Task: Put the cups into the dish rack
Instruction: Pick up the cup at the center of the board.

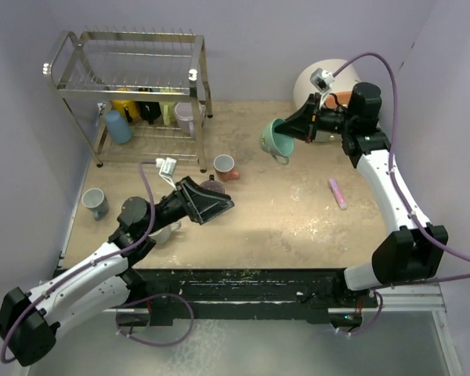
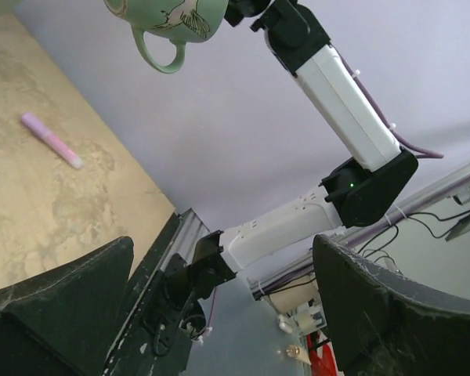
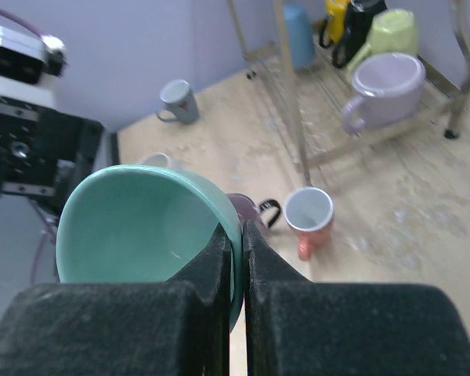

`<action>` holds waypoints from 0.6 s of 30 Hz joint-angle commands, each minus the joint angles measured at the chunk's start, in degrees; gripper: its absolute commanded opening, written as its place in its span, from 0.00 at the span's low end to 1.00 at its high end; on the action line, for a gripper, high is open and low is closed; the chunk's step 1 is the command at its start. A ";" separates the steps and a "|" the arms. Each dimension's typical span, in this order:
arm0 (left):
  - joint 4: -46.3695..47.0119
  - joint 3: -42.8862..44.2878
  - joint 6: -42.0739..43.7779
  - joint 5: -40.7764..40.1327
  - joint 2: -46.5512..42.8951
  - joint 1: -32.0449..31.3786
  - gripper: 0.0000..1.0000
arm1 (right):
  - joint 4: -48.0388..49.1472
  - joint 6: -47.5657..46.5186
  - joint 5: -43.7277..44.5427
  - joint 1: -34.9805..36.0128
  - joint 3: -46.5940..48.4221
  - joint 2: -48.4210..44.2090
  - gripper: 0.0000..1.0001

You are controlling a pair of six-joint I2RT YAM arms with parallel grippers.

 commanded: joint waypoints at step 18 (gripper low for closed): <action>34.25 19.83 3.56 -9.44 24.28 -13.17 0.95 | 59.40 69.08 -3.76 -1.71 -5.28 -6.61 0.00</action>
